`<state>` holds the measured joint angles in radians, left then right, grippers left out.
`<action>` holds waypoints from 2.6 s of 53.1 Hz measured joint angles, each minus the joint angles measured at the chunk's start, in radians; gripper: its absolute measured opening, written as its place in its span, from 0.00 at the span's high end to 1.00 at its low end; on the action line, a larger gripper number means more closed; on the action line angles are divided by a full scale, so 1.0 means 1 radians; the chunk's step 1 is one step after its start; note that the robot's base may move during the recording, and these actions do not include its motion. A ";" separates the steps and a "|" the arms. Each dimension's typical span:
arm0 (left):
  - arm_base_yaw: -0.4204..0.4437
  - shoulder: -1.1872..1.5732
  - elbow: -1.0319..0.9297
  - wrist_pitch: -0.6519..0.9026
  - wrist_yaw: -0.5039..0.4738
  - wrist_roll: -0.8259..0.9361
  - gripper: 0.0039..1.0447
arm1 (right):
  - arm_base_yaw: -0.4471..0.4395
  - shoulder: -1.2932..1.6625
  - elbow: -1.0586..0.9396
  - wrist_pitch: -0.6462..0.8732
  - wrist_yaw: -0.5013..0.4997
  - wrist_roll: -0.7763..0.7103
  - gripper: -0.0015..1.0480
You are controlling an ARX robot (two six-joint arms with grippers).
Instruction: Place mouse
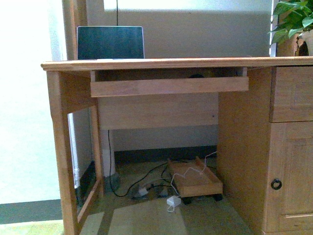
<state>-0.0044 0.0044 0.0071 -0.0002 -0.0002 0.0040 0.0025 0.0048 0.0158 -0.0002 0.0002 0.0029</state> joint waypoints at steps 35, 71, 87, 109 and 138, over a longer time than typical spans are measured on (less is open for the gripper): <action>0.000 0.000 0.000 0.000 0.000 0.000 0.07 | 0.000 0.000 0.000 0.000 0.000 0.000 0.07; 0.000 0.000 0.000 0.000 0.000 0.000 0.07 | 0.000 0.000 0.000 0.000 0.000 0.000 0.07; 0.000 0.000 0.000 0.000 0.000 0.000 0.07 | 0.000 0.000 0.000 0.000 0.000 0.000 0.07; 0.000 0.000 0.000 0.000 0.000 0.000 0.07 | 0.000 0.000 0.000 0.000 0.000 0.000 0.07; 0.000 0.000 0.000 0.000 0.000 0.000 0.07 | 0.000 0.000 0.000 0.000 0.000 0.000 0.07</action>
<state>-0.0044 0.0044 0.0071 -0.0002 0.0002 0.0040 0.0021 0.0048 0.0158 -0.0002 -0.0002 0.0029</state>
